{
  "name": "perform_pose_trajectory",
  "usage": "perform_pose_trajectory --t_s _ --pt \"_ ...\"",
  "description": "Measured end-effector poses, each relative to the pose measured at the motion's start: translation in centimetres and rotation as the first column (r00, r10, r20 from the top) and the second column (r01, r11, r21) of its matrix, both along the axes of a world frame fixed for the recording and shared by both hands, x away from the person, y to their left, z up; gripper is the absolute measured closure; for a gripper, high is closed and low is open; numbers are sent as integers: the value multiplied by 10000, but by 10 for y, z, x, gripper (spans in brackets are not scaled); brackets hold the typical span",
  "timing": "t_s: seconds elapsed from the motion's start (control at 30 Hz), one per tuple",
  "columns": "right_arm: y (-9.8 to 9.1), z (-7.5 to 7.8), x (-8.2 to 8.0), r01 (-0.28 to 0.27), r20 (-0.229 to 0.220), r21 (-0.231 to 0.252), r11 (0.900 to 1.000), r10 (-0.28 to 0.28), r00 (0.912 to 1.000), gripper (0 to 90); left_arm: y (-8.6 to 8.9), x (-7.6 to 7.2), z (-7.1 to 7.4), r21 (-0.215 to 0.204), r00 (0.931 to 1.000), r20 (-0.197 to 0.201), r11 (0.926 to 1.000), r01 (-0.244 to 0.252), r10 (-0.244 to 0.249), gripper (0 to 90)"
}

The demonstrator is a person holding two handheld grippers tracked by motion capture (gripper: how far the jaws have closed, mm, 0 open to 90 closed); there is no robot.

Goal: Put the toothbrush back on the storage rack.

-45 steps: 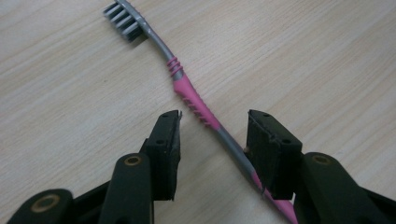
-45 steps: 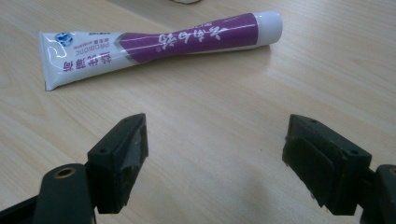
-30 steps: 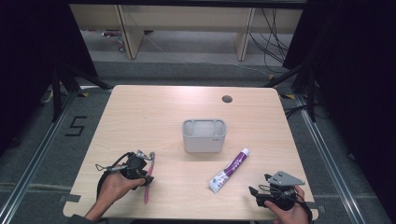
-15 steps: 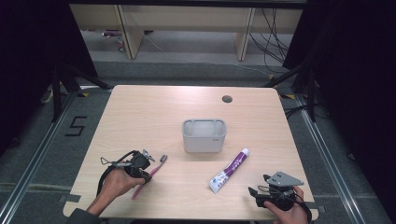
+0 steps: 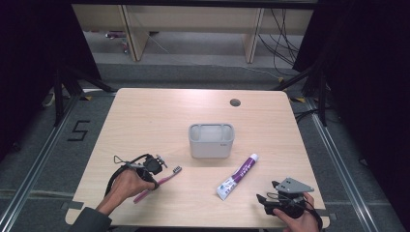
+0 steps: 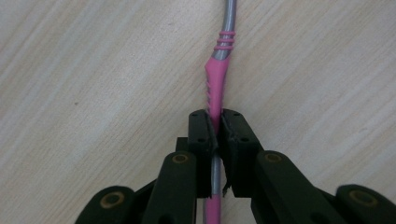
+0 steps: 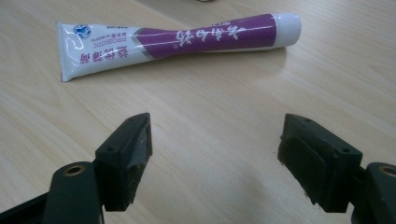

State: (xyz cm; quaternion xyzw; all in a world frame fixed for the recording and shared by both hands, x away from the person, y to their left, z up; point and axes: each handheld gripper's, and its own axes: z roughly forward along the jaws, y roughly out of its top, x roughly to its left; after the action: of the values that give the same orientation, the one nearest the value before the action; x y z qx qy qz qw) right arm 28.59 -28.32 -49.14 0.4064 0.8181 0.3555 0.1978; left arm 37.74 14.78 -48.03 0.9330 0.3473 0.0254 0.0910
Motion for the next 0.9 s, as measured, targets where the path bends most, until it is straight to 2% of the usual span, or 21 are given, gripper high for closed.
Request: perform_pose_trajectory --t_s 0.27,0.3,0.43,0.53,0.57,0.73,0.9 --pt "0 0 0 -69 -7 67 10000 69 10000 260 -5 4 0 383 9994 -279 9990 235 -225 828" --pt "2 -1 -1 2 -172 176 9998 1 9999 260 -6 5 1 495 9990 -347 9983 294 -277 830" --pt "0 -1 1 -62 10 100 9999 62 10000 260 -9 5 1 760 9980 -385 9957 525 -497 832" --pt "0 -1 1 -97 -21 40 9999 97 10000 260 -10 6 1 844 9969 -441 9941 682 -647 834" --pt "2 -1 0 -16 -156 157 9999 19 9999 260 -11 5 1 854 9967 -418 9936 736 -702 834" --pt "0 0 1 -66 54 170 9998 66 10000 262 -12 4 1 951 9947 -361 9905 994 -964 836" --pt "1 0 1 -57 104 142 9999 56 9999 262 -9 3 7 771 9941 -267 9913 1064 -1047 836"
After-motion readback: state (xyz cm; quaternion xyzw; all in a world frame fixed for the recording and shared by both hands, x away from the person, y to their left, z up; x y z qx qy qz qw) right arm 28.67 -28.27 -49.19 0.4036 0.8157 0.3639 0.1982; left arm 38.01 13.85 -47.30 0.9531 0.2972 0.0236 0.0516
